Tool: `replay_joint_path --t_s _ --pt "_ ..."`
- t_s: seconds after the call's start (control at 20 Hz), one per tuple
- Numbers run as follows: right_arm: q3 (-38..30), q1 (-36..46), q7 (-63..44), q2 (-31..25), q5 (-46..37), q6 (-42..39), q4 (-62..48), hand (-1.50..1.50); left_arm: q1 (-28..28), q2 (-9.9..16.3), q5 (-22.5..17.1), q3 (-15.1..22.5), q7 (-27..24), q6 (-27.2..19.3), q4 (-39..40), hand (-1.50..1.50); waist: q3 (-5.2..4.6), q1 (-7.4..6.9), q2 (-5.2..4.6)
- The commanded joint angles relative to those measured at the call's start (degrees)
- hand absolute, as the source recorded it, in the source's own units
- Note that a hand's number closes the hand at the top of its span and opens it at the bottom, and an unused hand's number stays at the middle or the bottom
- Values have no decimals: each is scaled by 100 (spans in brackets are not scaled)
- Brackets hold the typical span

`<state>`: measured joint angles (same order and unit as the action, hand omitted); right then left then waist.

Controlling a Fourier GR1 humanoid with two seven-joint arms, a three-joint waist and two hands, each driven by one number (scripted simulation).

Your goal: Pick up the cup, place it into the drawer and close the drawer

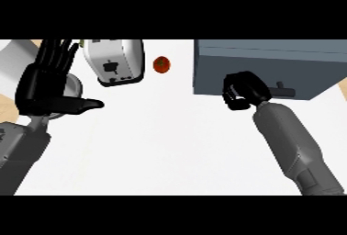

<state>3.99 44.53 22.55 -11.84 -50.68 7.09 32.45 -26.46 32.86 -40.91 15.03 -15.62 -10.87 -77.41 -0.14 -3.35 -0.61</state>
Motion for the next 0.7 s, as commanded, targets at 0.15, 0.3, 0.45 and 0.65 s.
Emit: replay_joint_path --t_s 0.15,0.3,0.45,0.65 --pt "-537 842 254 -408 180 -113 -1388 150 114 8 -76 -104 -54 382 -64 -150 31 -174 -142" --pt "-656 1085 266 -553 290 -429 -1549 150 70 -20 -41 -35 104 326 -113 -150 33 -175 -141" --pt "-728 1099 324 -592 343 -374 -1574 150 203 13 -118 -78 -26 593 -108 -150 31 -321 -201" --pt "-836 1126 409 -610 449 -402 -1596 150 96 -141 -25 13 -84 590 2 -150 34 -309 -266"
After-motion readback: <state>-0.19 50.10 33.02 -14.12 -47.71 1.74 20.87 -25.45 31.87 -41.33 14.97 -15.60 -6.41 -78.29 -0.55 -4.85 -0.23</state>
